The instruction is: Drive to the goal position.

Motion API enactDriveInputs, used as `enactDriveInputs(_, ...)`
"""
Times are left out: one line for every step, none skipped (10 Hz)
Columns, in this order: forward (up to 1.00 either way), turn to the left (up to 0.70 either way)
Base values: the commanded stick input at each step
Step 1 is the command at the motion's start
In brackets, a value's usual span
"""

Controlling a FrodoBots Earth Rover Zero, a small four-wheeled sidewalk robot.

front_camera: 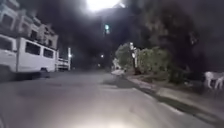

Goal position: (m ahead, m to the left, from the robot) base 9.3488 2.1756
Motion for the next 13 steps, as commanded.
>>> enactDriveInputs(0.70, 0.00)
enactDriveInputs(0.70, 0.00)
enactDriveInputs(0.70, 0.00)
enactDriveInputs(0.70, 0.00)
enactDriveInputs(0.70, 0.00)
enactDriveInputs(0.70, 0.00)
enactDriveInputs(0.70, 0.00)
enactDriveInputs(0.70, 0.00)
enactDriveInputs(0.70, 0.00)
enactDriveInputs(0.70, 0.00)
enactDriveInputs(0.70, 0.00)
enactDriveInputs(0.70, 0.00)
enactDriveInputs(0.70, 0.00)
